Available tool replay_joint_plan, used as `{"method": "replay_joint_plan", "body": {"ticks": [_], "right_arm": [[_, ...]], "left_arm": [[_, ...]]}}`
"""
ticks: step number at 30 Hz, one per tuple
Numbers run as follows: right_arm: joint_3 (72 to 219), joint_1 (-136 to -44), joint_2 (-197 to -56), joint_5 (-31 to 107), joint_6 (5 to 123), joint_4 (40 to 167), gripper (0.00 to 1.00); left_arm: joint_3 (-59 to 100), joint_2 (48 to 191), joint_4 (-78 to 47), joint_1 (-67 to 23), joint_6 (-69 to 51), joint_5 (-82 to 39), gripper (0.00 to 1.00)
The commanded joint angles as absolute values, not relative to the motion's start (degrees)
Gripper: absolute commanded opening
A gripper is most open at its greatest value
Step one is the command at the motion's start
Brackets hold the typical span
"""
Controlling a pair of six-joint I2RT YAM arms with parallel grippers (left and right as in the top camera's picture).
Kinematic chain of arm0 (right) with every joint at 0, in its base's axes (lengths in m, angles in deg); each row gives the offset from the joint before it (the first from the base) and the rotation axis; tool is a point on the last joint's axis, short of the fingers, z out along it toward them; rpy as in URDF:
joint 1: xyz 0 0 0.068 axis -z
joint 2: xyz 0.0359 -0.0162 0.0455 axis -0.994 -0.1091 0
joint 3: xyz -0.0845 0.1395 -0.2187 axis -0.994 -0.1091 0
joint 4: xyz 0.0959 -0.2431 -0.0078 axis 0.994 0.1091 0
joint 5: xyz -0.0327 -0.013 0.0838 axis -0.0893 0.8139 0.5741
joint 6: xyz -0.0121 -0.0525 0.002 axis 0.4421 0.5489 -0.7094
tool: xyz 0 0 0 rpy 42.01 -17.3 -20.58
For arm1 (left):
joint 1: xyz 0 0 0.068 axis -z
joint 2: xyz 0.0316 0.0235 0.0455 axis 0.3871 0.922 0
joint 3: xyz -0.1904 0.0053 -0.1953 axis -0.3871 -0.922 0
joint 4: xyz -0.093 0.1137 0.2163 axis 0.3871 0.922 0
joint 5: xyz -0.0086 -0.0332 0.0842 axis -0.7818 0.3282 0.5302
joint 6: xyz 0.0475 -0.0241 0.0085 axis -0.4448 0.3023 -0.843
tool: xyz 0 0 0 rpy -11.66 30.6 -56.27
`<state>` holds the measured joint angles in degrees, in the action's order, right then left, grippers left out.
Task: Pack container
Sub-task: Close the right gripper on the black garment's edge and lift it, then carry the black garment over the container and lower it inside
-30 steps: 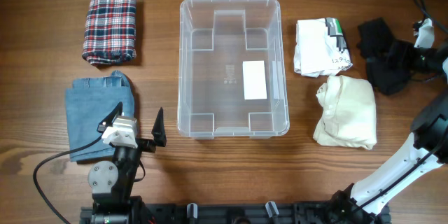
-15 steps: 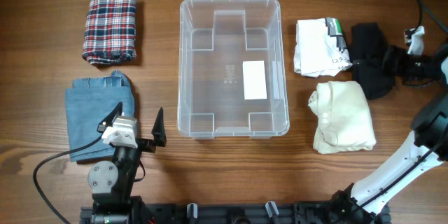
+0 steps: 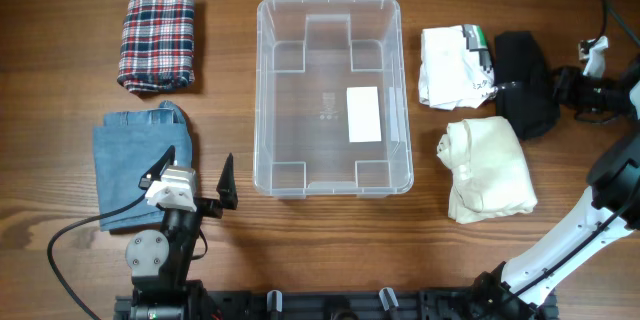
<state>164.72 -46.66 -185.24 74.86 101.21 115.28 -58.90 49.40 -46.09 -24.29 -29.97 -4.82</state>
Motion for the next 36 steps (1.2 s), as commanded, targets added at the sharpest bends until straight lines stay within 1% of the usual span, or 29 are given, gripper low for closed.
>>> {"method": "replay_joint_plan", "body": {"ticks": [1, 3, 6, 7, 10, 11, 12, 14, 19, 22, 25, 27, 30, 33, 36], "right_arm": [[165.20, -46.90, -186.75, 83.78, 99.62, 114.80, 0.29], [165.20, -46.79, -186.75, 87.62, 96.86, 113.80, 0.26], [165.20, -45.98, -186.75, 96.74, 94.63, 112.27, 0.26], [165.20, -45.41, -186.75, 101.17, 92.67, 111.00, 0.25], [165.20, -43.62, -186.75, 115.69, 85.91, 105.03, 0.17], [165.20, -42.92, -186.75, 121.50, 82.55, 101.65, 0.16], [165.25, -42.42, -186.73, 122.90, 78.09, 99.24, 0.16], [165.27, -41.63, -186.12, 122.92, 71.27, 95.31, 0.14], [165.29, -41.30, -182.05, 122.92, 66.33, 92.51, 0.14], [165.29, -42.00, -176.70, 122.29, 64.36, 91.61, 0.14], [165.29, -43.49, -169.57, 118.22, 60.21, 91.48, 0.14], [165.29, -45.65, -162.29, 113.90, 56.69, 91.44, 0.13], [165.29, -48.73, -155.21, 108.06, 53.46, 91.50, 0.13], [165.29, -55.05, -147.45, 99.21, 48.23, 92.09, 0.13], [165.29, -62.70, -143.17, 90.81, 45.15, 94.85, 0.13]], "left_arm": [[-59.16, 49.29, -45.80, -24.66, -30.71, -4.52, 1.00], [-59.16, 49.29, -45.80, -24.66, -30.69, -4.49, 1.00], [-59.16, 49.29, -45.80, -24.66, -30.69, -4.49, 1.00], [-59.16, 49.29, -45.80, -24.66, -30.71, -4.52, 1.00], [-59.16, 49.29, -45.80, -24.66, -30.69, -4.49, 1.00], [-59.16, 49.29, -45.80, -24.66, -30.69, -4.49, 1.00], [-59.16, 49.29, -45.80, -24.66, -30.69, -4.49, 1.00], [-59.16, 49.29, -45.80, -24.66, -30.71, -4.49, 1.00], [-59.16, 49.29, -45.80, -24.66, -30.71, -4.49, 1.00], [-59.16, 49.29, -45.80, -24.66, -30.69, -4.49, 1.00], [-59.16, 49.29, -45.80, -24.66, -30.69, -4.49, 1.00], [-59.16, 49.29, -45.80, -24.66, -30.69, -4.49, 1.00], [-59.16, 49.29, -45.80, -24.66, -30.69, -4.49, 1.00], [-59.16, 49.29, -45.80, -24.66, -30.69, -4.49, 1.00], [-59.16, 49.29, -45.80, -24.66, -30.69, -4.49, 1.00]]}}
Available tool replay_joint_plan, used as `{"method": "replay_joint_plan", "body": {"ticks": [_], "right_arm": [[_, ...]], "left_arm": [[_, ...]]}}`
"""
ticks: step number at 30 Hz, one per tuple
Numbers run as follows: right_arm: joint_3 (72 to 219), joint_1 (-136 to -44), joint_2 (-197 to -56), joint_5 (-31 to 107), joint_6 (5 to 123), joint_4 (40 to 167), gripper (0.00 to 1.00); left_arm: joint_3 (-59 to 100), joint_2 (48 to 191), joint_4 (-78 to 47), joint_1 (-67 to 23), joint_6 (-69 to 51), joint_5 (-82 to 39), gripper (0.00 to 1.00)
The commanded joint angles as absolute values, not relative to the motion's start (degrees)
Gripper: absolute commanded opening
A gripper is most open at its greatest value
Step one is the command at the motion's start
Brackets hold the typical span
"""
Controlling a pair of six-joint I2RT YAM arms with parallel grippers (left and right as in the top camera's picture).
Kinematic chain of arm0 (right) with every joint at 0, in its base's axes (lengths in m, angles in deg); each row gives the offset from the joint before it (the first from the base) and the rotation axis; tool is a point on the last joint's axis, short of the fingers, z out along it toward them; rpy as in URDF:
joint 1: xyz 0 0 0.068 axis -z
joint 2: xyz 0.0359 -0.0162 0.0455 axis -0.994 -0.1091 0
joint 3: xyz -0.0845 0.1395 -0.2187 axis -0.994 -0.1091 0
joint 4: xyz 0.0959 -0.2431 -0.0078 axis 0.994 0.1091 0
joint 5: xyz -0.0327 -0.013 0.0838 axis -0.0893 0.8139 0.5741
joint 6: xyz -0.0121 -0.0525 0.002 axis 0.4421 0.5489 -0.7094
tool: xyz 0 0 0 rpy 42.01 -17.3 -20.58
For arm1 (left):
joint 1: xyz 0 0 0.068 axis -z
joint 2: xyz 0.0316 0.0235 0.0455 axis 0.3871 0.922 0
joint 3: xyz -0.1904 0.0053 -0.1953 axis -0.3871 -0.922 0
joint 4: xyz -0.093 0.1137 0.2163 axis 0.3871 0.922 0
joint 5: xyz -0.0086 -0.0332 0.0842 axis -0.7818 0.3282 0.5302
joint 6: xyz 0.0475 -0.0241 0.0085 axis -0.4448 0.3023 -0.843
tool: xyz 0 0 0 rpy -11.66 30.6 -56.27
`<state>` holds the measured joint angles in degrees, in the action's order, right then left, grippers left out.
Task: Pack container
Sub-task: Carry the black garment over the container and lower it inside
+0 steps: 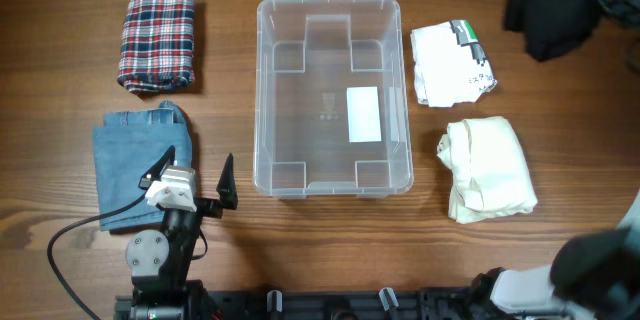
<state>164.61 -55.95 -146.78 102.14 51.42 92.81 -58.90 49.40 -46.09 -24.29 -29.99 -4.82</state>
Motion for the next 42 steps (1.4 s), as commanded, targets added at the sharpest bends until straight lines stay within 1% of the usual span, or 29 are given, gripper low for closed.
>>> {"method": "replay_joint_plan", "body": {"ticks": [1, 4, 7, 13, 17, 21, 26, 35, 39, 40, 42], "right_arm": [[165.29, -65.56, -142.47, 88.26, 44.23, 96.20, 0.13], [165.23, -74.85, -142.32, 80.78, 42.88, 99.66, 0.13], [165.07, -84.64, -144.04, 69.79, 41.83, 103.85, 0.13], [165.07, -97.19, -149.20, 57.99, 36.60, 105.27, 0.13], [165.07, -102.63, -152.81, 50.86, 30.94, 105.21, 0.14], [165.07, -105.80, -156.37, 46.20, 29.94, 104.31, 0.14], [165.07, -108.21, -162.08, 46.34, 27.90, 103.33, 0.14], [165.07, -110.61, -169.92, 46.51, 28.30, 99.18, 0.15], [165.07, -111.05, -171.78, 46.47, 28.04, 98.26, 0.21], [165.07, -111.11, -172.22, 46.34, 27.90, 98.21, 0.25], [165.07, -111.11, -172.65, 46.27, 27.88, 98.21, 0.27]], "left_arm": [[-59.16, 49.29, -45.80, -24.66, -30.69, -4.49, 1.00], [-59.16, 49.29, -45.80, -24.66, -30.69, -4.49, 1.00], [-59.16, 49.29, -45.80, -24.66, -30.69, -4.49, 1.00], [-59.16, 49.29, -45.80, -24.66, -30.71, -4.49, 1.00], [-59.16, 49.29, -45.80, -24.66, -30.69, -4.49, 1.00], [-59.16, 49.29, -45.80, -24.66, -30.71, -4.49, 1.00], [-59.16, 49.29, -45.80, -24.66, -30.69, -4.49, 1.00], [-59.16, 49.29, -45.80, -24.66, -30.71, -4.49, 1.00], [-59.16, 49.29, -45.80, -24.66, -30.69, -4.49, 1.00], [-59.16, 49.29, -45.80, -24.66, -30.71, -4.49, 1.00], [-59.16, 49.29, -45.80, -24.66, -30.69, -4.49, 1.00]]}}
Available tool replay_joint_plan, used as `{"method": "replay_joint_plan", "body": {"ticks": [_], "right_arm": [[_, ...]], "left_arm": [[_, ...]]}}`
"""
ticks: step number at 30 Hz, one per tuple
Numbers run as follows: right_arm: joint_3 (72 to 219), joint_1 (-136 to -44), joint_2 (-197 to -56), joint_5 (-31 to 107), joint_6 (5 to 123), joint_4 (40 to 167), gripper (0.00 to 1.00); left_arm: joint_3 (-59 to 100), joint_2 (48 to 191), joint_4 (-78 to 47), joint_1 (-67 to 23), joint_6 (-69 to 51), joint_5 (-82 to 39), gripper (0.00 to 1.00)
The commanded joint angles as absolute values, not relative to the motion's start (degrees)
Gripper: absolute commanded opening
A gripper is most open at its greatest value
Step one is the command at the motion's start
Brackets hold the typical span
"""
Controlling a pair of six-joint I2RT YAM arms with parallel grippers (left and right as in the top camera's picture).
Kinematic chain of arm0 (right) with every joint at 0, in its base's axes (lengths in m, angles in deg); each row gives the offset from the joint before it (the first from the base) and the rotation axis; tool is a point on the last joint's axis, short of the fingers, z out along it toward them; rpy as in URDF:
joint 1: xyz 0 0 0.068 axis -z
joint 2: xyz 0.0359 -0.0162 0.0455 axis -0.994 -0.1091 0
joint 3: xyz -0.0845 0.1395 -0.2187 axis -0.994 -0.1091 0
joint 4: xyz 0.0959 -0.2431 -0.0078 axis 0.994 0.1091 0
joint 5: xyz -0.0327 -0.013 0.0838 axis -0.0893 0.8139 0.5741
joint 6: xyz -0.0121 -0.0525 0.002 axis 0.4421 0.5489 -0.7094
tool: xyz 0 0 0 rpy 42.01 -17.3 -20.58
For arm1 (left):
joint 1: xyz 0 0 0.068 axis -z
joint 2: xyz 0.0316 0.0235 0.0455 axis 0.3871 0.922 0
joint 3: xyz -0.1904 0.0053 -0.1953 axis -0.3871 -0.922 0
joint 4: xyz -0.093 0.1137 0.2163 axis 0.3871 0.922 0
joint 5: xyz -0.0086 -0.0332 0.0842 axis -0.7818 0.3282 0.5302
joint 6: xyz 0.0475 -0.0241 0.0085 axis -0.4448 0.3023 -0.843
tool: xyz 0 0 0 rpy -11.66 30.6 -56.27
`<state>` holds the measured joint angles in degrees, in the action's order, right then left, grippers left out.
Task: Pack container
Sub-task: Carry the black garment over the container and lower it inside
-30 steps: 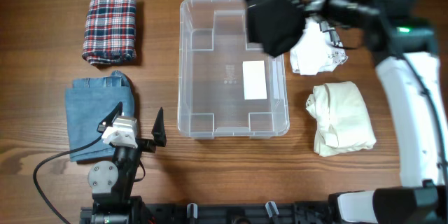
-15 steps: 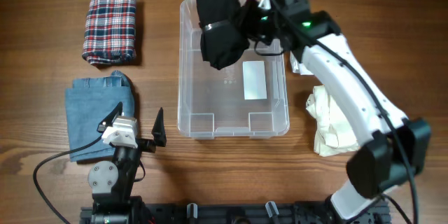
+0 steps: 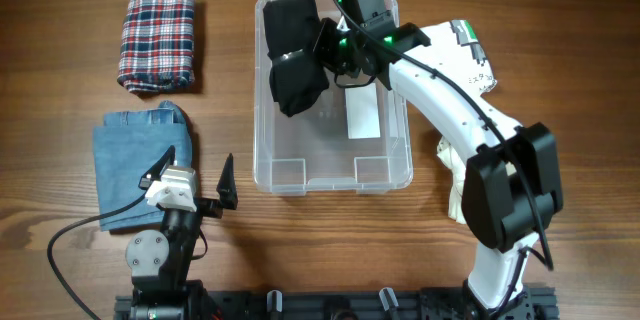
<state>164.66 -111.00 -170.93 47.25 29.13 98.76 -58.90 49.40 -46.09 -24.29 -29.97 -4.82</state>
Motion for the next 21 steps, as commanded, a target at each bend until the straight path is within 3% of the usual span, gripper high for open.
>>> {"method": "replay_joint_plan", "body": {"ticks": [1, 9, 21], "right_arm": [[165.07, -111.11, -172.74, 46.27, 27.88, 98.21, 0.27], [164.81, -111.24, -172.76, 46.64, 27.93, 98.78, 0.33], [164.81, -111.64, -172.76, 51.03, 26.37, 101.27, 0.34]], "left_arm": [[-59.16, 49.29, -45.80, -24.66, -30.69, -4.49, 1.00], [-59.16, 49.29, -45.80, -24.66, -30.69, -4.49, 1.00], [-59.16, 49.29, -45.80, -24.66, -30.71, -4.49, 1.00]]}}
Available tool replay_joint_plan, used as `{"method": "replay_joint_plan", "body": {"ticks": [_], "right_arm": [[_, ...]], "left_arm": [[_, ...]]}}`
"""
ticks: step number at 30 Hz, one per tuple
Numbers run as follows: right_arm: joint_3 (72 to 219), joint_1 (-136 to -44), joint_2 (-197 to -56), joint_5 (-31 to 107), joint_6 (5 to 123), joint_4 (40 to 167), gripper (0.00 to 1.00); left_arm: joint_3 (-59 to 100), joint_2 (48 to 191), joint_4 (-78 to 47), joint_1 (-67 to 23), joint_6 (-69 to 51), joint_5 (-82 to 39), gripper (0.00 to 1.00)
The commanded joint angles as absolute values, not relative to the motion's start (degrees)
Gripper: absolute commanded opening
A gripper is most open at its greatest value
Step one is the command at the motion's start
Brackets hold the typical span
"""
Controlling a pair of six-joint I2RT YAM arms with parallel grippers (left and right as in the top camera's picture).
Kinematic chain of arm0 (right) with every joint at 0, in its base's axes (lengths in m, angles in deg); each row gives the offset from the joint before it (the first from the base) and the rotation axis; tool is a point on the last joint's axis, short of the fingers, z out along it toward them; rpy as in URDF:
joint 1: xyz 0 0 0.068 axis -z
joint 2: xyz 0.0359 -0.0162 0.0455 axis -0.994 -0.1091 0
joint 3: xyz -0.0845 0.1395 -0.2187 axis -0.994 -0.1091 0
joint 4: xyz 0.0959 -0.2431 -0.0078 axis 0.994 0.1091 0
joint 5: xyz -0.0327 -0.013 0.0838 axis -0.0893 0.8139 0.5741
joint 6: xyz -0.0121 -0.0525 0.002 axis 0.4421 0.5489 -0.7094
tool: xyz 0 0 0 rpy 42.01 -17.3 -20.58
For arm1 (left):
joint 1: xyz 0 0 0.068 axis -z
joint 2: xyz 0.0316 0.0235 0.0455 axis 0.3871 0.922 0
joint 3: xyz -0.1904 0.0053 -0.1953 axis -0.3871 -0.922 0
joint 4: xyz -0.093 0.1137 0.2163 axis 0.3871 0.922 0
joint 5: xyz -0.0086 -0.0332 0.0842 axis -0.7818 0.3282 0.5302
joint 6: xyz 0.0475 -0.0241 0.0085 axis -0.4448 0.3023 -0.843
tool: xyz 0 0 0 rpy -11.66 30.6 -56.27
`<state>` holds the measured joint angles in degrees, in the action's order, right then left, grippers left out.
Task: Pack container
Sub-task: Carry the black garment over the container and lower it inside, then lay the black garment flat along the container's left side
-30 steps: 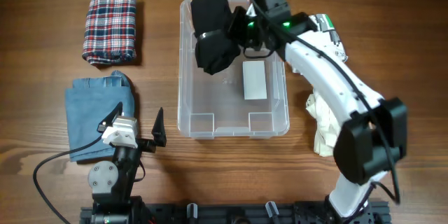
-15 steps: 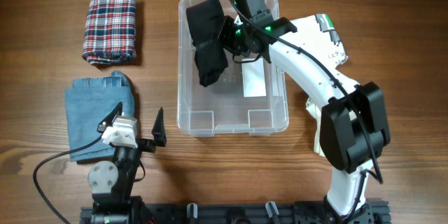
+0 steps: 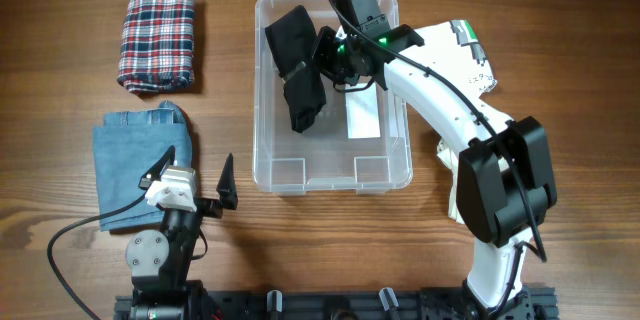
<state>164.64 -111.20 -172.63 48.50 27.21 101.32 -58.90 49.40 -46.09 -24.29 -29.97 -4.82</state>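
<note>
The clear plastic container (image 3: pixel 258 100) stands in the middle of the table. A black garment (image 3: pixel 297 55) hangs bunched and narrow inside its back left part. My right gripper (image 3: pixel 322 60) reaches over the bin from the right and is shut on the garment's right edge. A folded plaid cloth (image 3: pixel 157 38), folded blue jeans (image 3: pixel 135 165), a white printed garment (image 3: pixel 452 65) and a cream garment (image 3: pixel 490 170) lie on the table around the bin. Near the table's front left my left gripper (image 3: pixel 197 177) rests open, holding nothing.
A white label (image 3: pixel 363 118) shows on the container's floor. The right arm (image 3: pixel 450 100) spans the bin's right rim, over the white printed garment. The left arm's cable (image 3: pixel 70 235) trails across the front left of the table.
The black garment has dropped lower into the container and now hangs narrower. My right gripper has shifted only slightly. The left arm is unmoved.
My right gripper was at the black garment on the table's far right. Then the garment was lifted at the back right corner. After that it hung over the container's back left, and now it sits lower inside the bin.
</note>
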Motion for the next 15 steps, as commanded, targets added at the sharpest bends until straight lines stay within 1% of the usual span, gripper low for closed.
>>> {"method": "replay_joint_plan", "body": {"ticks": [1, 3, 7, 9, 11, 13, 15], "right_arm": [[164.81, -111.64, -172.74, 50.97, 26.46, 101.27, 0.34], [164.81, -111.64, -172.74, 49.46, 26.86, 101.16, 0.35], [164.85, -111.48, -172.30, 46.16, 29.87, 100.99, 0.41], [164.94, -111.48, -171.69, 43.95, 34.18, 100.57, 0.46], [165.10, -111.48, -170.99, 41.51, 40.54, 100.64, 0.61], [165.20, -111.48, -170.62, 39.84, 44.30, 101.27, 0.74], [165.20, -111.48, -170.45, 36.67, 48.49, 102.56, 0.83]], "left_arm": [[-59.16, 49.29, -45.80, -24.66, -30.71, -4.49, 1.00], [-59.16, 49.29, -45.80, -24.66, -30.71, -4.49, 1.00], [-59.16, 49.29, -45.80, -24.66, -30.71, -4.49, 1.00], [-59.16, 49.29, -45.80, -24.66, -30.71, -4.49, 1.00], [-59.16, 49.29, -45.80, -24.66, -30.69, -4.49, 1.00], [-59.16, 49.29, -45.80, -24.66, -30.71, -4.49, 1.00], [-59.16, 49.29, -45.80, -24.66, -30.69, -4.49, 1.00]]}}
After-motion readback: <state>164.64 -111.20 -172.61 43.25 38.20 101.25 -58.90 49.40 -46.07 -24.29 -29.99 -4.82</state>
